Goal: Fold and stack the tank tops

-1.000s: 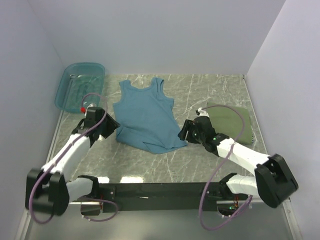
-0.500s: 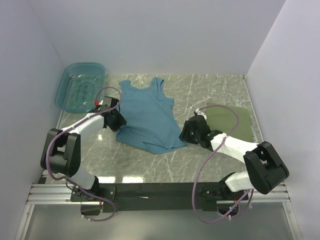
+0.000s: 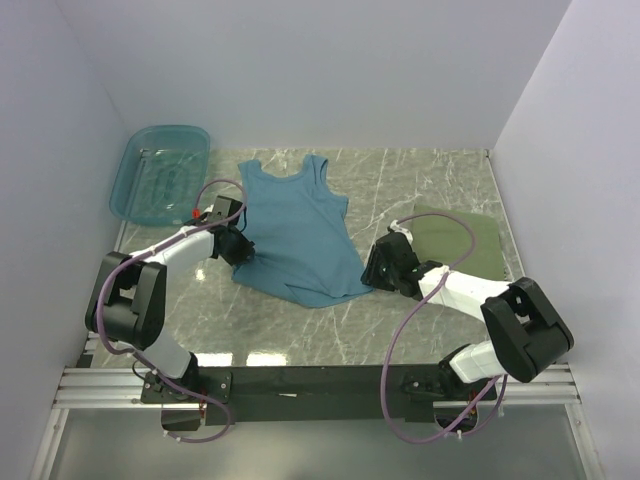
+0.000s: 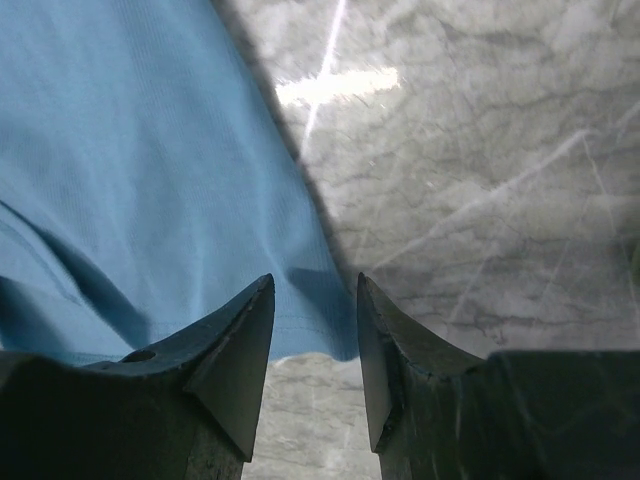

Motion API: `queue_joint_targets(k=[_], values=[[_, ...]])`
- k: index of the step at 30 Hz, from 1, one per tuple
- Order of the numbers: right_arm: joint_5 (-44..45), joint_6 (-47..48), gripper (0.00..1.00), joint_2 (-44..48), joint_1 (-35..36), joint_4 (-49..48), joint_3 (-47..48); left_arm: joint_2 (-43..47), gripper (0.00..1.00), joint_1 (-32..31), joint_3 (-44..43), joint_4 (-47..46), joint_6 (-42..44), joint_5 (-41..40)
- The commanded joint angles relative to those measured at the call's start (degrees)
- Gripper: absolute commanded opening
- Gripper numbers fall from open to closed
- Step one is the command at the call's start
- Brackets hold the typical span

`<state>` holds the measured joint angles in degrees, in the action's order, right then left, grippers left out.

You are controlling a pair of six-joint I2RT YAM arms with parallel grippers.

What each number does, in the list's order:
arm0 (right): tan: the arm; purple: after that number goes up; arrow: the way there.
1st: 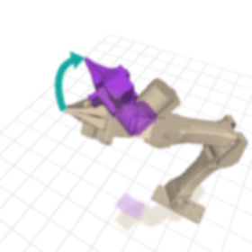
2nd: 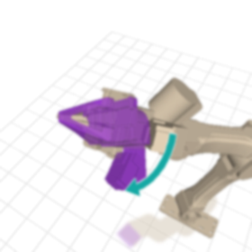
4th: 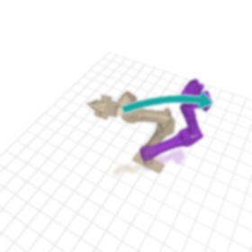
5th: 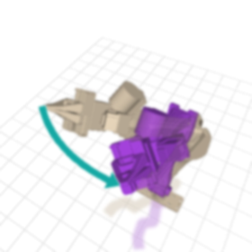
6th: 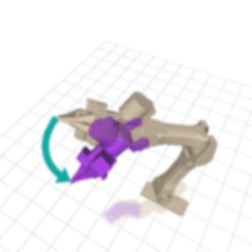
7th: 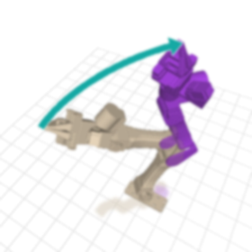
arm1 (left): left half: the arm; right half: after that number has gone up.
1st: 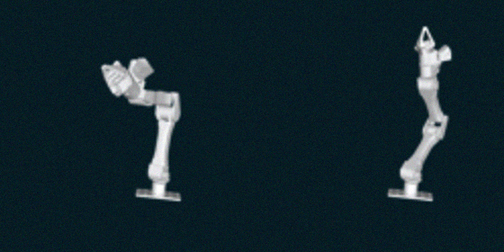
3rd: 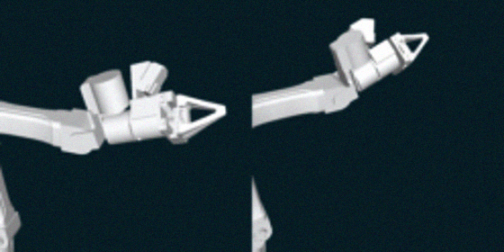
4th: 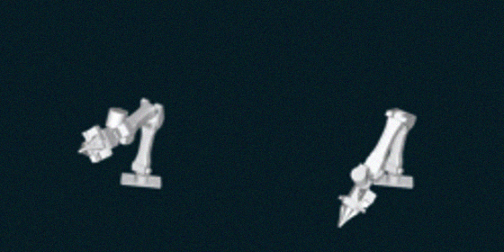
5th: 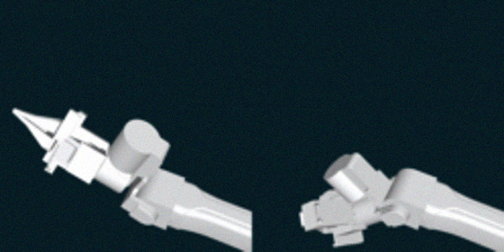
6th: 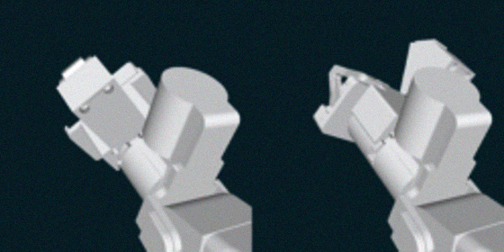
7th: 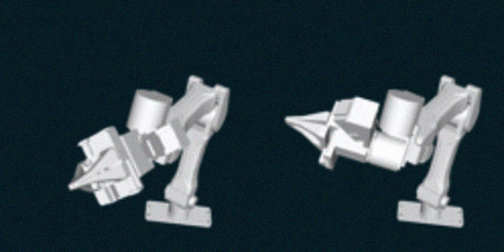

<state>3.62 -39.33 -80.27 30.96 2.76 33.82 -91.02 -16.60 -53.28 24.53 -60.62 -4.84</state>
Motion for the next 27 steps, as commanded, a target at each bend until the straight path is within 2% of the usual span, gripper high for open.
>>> queue_joint_targets(k=[1,5,6,8,12,14,17,19,22,23,24,27], values=[[2.0,0.6,0.46,1.4,-0.1,0.7,-0.7,1.2,0.21,-0.2,0.1,-0.4,0.0,-0.4],[1.5,0.5,0.46,0.8,-0.1,0.5,-1.4,2.5,0.13,-0.2,0.4,0.2,0.6,-0.2],[1.6,0.5,0.46,0.4,-0.1,0.3,-1.6,2.9,0.08,-0.2,0.5,0.4,0.9,-0.3],[1.5,0.6,0.47,-0.1,-0.2,0.1,-1.7,3.7,0.06,-0.2,0.5,0.7,1.0,-0.6],[1.0,0.3,0.47,-0.9,-0.1,-0.9,-2.0,2.5,0.35,-0.2,-0.6,0.7,1.5,-1.3],[0.9,0.2,0.47,-0.9,-0.1,-1.0,-2.1,1.6,0.41,-0.2,-1.0,0.3,1.1,-1.4],[0.8,0.4,0.47,-1.3,-0.1,-1.2,-2.0,-0.6,0.43,-0.3,-2.1,0.0,0.7,-1.7],[0.7,0.6,0.47,-1.6,0.0,-1.3,-1.8,-2.5,0.42,-0.5,-3.1,0.6,0.5,-2.2],[0.2,0.6,0.47,-2.2,-0.1,-1.6,-1.9,-3.5,0.36,-1.0,-3.6,0.9,0.2,-3.2],[0.1,0.6,0.47,-2.3,-0.1,-1.7,-1.9,-3.9,0.32,-1.0,-3.7,1.0,0.2,-3.2],[0.1,0.6,0.46,-2.3,-0.1,-1.8,-1.9,-4.1,0.24,-1.1,-3.8,1.1,0.2,-3.2],[-0.2,0.7,0.44,-2.4,0.0,-1.8,-1.9,-2.7,0.16,-1.2,-3.7,1.8,0.8,-3.3]])
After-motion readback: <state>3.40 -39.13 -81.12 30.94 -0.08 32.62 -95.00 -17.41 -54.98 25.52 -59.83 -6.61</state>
